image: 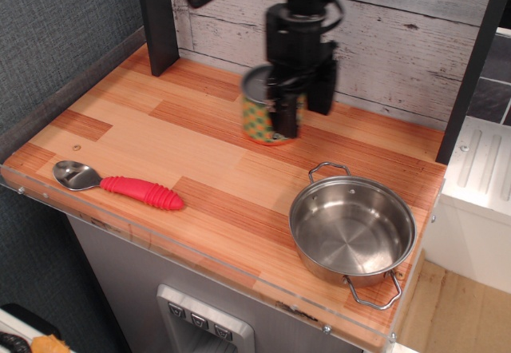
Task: Moving the can from behind the steel kadai to left of the table behind the spoon
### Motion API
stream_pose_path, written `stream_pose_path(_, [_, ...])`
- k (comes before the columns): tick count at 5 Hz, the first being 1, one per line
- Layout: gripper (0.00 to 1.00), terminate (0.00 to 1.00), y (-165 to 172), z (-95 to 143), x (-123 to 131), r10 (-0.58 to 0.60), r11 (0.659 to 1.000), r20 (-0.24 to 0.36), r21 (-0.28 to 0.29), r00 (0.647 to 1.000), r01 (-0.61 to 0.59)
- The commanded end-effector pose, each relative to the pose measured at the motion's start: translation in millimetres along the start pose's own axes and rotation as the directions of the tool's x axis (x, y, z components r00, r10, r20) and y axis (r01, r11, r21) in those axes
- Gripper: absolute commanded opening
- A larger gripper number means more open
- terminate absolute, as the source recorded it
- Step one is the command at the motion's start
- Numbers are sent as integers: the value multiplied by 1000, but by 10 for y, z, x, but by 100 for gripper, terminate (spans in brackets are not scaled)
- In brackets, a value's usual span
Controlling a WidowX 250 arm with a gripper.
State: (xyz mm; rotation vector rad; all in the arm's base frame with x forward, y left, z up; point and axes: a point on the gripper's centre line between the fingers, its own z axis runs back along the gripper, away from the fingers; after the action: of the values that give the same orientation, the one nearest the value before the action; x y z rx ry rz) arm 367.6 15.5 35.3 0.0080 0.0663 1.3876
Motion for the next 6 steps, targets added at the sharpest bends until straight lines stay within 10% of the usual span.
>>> stream_pose_path(1, [100, 0, 218, 372, 513, 49, 998, 80, -50, 996, -45])
stream_pose_path(6, [100, 0, 568, 299, 1249, 200, 980, 87, -14, 976, -199])
